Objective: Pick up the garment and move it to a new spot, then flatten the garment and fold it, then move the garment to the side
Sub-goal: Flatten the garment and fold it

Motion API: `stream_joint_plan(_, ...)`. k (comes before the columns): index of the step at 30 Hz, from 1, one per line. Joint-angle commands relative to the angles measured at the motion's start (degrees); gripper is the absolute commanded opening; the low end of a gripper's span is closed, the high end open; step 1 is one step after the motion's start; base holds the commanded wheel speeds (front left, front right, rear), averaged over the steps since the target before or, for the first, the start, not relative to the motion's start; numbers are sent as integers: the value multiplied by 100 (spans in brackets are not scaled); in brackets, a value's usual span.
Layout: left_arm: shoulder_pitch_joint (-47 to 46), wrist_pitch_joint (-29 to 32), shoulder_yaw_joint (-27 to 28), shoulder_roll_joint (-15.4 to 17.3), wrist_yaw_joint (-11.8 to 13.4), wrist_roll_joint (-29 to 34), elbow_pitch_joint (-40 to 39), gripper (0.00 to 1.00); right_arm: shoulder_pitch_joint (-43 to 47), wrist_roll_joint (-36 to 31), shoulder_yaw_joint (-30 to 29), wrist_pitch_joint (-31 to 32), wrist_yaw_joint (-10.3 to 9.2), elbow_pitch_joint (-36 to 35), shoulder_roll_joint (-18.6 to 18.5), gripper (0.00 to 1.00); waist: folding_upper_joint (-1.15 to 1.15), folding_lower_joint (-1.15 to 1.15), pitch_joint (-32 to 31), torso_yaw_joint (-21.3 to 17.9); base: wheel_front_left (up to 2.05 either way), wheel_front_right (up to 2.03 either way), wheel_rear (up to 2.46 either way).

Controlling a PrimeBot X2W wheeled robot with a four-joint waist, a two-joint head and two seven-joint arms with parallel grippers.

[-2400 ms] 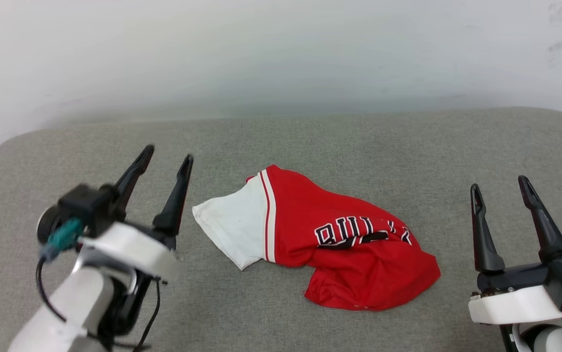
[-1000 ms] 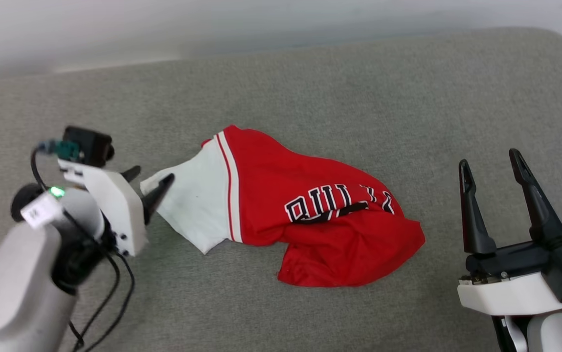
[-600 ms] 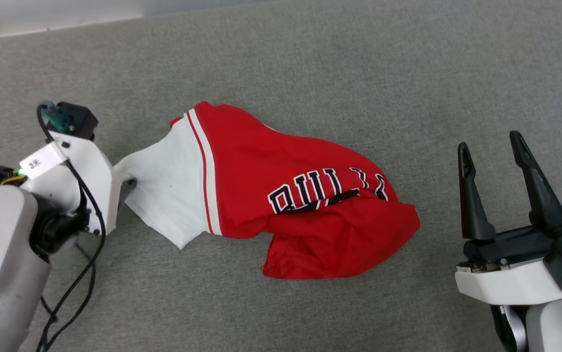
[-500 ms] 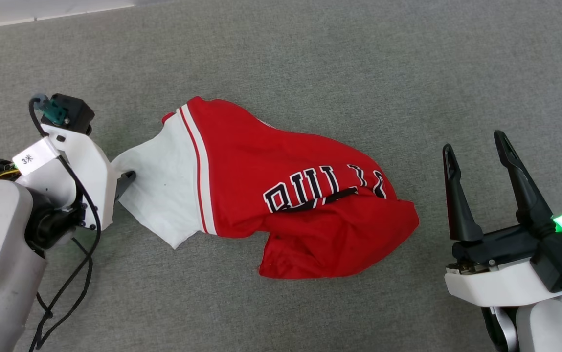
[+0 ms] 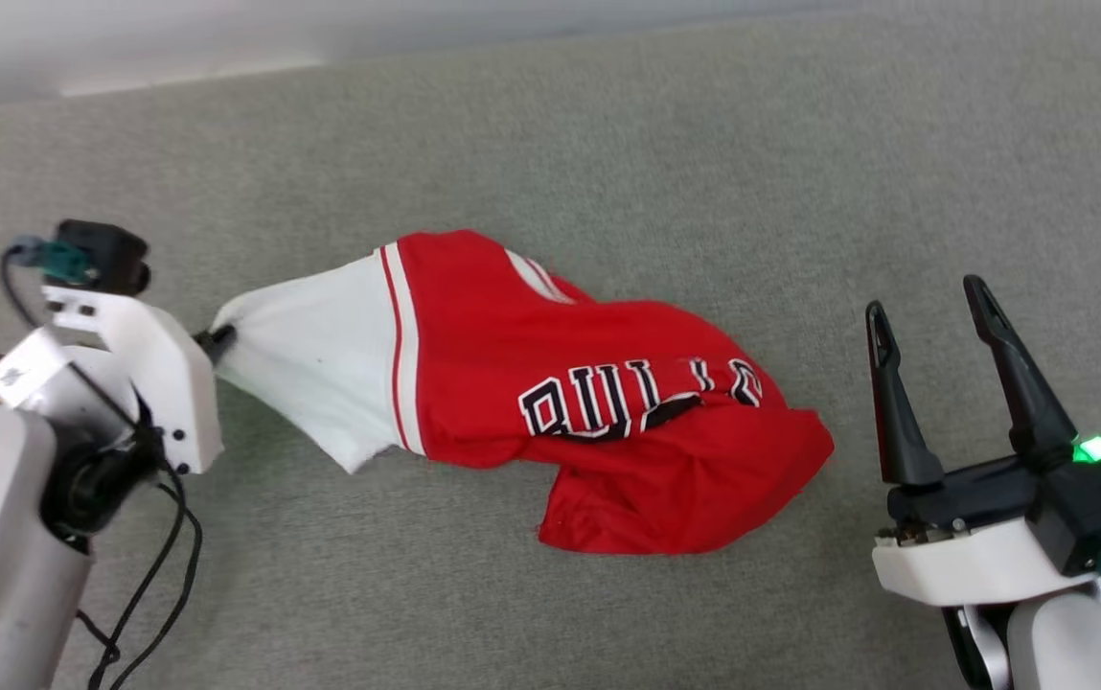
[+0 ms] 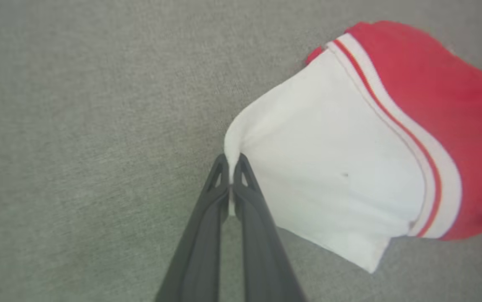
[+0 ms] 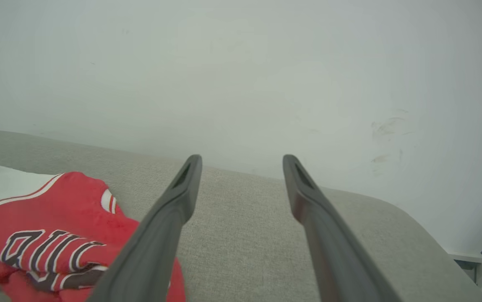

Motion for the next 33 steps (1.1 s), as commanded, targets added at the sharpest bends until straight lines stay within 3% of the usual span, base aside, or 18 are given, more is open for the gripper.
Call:
stream_joint_plan(1,169,-101,69,42,63,-18,-72,0,85,-25,-7,-14,-4,23,10,100,0,0,-228,181,0,0,0)
stream_joint_plan(9,1426,-399,471,248,402,-294,-855,0,308,-73,-96,-14,-4,163,11,100,0,0,-648,509,0,0,0)
stream_joint_plan(15,2532,-723,448,19,547,-466,-1410,0,399,-30,-157,-14,-4,266,9,100,0,0,-812,590,0,0,0)
stream_joint_plan(16,2652,-855,439,-49,534,-472,-1465,8,406,-16,-173,-14,-4,283,10,100,0,0,-829,596,0,0,0)
stream_joint_plan(17,2747,-1025,431,-105,515,-426,-1492,66,418,-8,-184,-14,-4,306,10,100,0,0,-847,603,0,0,0)
stream_joint_plan(18,2813,-1215,413,-169,483,-355,-1493,100,430,-16,-188,-14,-4,335,11,100,0,0,-866,608,0,0,0)
stream_joint_plan(22,2761,-2252,351,-411,346,53,-1387,100,458,-53,-182,-14,-4,415,10,100,0,0,-942,620,0,0,0)
stream_joint_plan(26,2619,-3498,339,-654,-36,294,-1475,100,543,30,-257,-14,-4,560,8,100,0,0,-1059,618,0,0,0)
stream_joint_plan(30,2703,-4418,289,-743,-90,707,-1529,100,506,51,-171,-14,-3,715,-3,100,0,0,-1190,612,0,0,0)
stream_joint_plan(33,2770,-4713,277,-809,-35,1010,-1638,100,492,315,159,207,-3,863,-341,100,0,0,-1254,642,0,0,0)
